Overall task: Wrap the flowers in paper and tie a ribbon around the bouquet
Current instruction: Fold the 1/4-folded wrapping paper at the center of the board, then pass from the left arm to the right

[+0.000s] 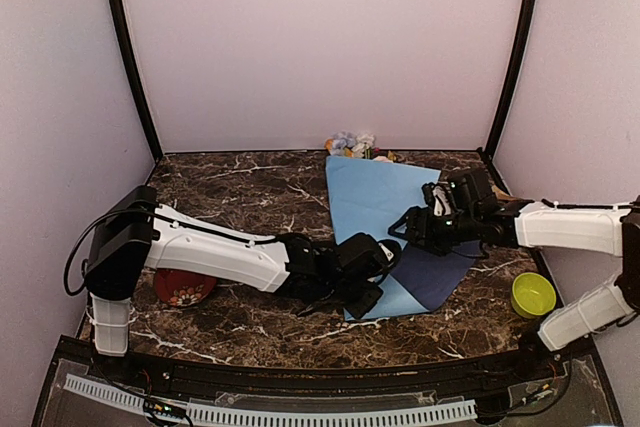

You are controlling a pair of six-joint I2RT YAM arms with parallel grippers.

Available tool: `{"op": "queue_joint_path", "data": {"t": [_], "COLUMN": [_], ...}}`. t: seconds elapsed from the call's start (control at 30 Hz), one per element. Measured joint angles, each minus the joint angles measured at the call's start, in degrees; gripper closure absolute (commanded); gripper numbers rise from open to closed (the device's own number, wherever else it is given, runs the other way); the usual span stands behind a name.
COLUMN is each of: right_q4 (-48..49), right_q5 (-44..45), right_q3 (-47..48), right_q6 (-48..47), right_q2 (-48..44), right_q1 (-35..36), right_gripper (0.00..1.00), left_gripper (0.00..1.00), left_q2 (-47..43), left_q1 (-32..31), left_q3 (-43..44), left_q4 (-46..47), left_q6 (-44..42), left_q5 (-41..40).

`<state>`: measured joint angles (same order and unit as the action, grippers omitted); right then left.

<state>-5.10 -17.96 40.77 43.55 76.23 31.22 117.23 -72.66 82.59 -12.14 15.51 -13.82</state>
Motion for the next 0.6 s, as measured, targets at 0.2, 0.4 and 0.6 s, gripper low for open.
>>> {"op": "queue_joint_path", "data": {"t": [0.2, 0.4, 0.6], "right_q4": [3.61, 3.13, 1.03], "right_q5": [-3.21, -2.47, -0.52], "right_q3": [0.26, 0.59, 1.38], "right_q6": [-0.57, -3.1, -6.93], "right_q2": [3.52, 4.81, 5.68], "right_q1": [0.0, -1.01, -2.95], "right_gripper": [0.95, 1.0, 1.0], "left_gripper": [1.0, 0.8, 0.59], "left_q2": [0.0, 0.11, -0.42], "left_q1": [0.0, 0.0, -0.5], "left_q3": [0.0, 0.63, -0.33], "left_q4": [0.0, 0.13, 3.15], "left_q6": [-0.39, -1.29, -3.56], "left_q5": [0.57, 1.6, 3.65]}}
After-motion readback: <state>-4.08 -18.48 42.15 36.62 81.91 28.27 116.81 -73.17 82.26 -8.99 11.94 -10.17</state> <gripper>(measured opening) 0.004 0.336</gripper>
